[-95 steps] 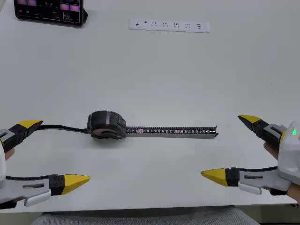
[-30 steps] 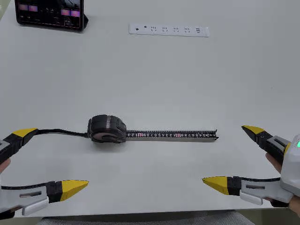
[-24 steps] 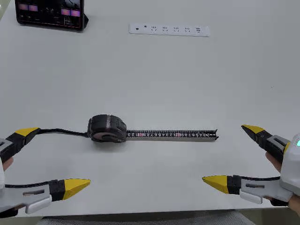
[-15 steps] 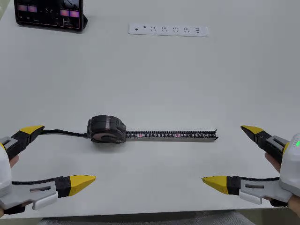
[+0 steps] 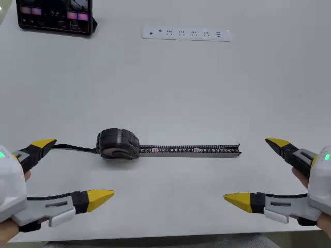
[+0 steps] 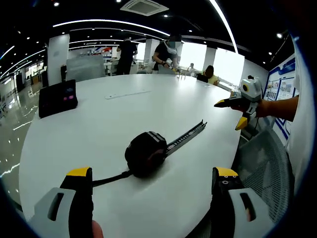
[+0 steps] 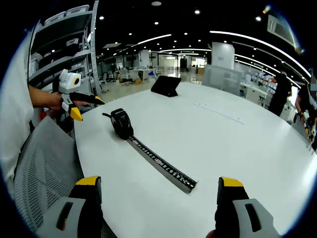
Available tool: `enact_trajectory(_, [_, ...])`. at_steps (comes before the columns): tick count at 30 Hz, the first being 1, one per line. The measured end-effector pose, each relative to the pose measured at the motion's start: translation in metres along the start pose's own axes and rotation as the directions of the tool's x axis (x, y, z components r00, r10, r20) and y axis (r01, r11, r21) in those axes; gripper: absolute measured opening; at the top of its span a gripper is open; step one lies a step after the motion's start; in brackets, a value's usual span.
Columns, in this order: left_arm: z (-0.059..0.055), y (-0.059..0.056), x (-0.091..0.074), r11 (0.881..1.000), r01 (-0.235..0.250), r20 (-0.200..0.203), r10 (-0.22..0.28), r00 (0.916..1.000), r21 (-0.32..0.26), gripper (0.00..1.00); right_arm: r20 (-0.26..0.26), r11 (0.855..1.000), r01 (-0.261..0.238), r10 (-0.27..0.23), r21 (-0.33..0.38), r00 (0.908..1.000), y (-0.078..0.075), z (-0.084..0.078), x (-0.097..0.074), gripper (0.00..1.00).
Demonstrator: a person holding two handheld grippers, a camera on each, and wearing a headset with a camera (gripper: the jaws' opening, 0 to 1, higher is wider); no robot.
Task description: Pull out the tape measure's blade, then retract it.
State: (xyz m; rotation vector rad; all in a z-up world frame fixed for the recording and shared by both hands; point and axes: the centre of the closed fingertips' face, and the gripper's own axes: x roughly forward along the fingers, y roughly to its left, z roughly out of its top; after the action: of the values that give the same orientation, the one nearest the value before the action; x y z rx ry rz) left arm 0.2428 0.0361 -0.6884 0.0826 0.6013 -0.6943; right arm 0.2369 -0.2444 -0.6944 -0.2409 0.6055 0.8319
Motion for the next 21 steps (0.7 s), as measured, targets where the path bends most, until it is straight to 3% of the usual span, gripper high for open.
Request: enact_trajectory(21, [0.007,-0.009,0.035,0.998,0.028,0.005,-0.028,0.9996,-0.049,0.96,-0.007,1.0,0.001,-0.001,-0.005,1.0,-0.013,0.0,0.005,0.95])
